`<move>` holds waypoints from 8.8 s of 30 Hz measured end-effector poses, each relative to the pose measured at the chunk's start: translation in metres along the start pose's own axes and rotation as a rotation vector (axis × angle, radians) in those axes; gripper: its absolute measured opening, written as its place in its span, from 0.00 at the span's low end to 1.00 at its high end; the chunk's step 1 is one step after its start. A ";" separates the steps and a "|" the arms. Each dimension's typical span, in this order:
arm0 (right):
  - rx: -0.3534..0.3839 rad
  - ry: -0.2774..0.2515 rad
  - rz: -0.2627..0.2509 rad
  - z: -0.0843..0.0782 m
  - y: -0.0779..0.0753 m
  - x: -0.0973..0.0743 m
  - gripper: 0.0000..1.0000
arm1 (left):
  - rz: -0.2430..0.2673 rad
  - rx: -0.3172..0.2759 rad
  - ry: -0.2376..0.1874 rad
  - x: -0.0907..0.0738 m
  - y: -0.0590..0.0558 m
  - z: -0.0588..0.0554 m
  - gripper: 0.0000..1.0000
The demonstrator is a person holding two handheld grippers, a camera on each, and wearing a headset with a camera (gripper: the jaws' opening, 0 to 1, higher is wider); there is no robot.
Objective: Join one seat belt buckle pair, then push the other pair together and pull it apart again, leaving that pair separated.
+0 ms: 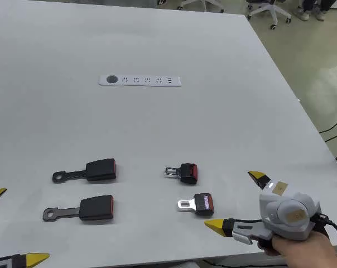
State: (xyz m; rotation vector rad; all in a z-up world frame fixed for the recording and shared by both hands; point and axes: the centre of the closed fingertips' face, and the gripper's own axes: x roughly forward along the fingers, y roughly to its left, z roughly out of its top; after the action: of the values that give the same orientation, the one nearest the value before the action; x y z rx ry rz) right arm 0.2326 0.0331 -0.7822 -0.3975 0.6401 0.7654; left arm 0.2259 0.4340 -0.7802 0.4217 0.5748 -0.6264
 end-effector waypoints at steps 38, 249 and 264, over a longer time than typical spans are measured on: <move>-0.043 0.038 0.032 -0.002 0.007 -0.004 0.98 | -0.021 0.040 -0.043 -0.002 -0.003 0.008 0.96; -0.384 0.182 0.415 0.040 0.105 0.153 0.36 | -0.543 0.480 0.342 0.118 -0.090 0.011 0.32; -0.422 0.177 0.388 0.046 0.113 0.157 0.36 | -0.534 0.472 0.364 0.118 -0.089 0.011 0.32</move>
State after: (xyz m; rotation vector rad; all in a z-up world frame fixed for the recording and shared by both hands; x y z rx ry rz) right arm 0.2529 0.2130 -0.8637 -0.7463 0.7320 1.2527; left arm 0.2502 0.3125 -0.8615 0.8489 0.9017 -1.2218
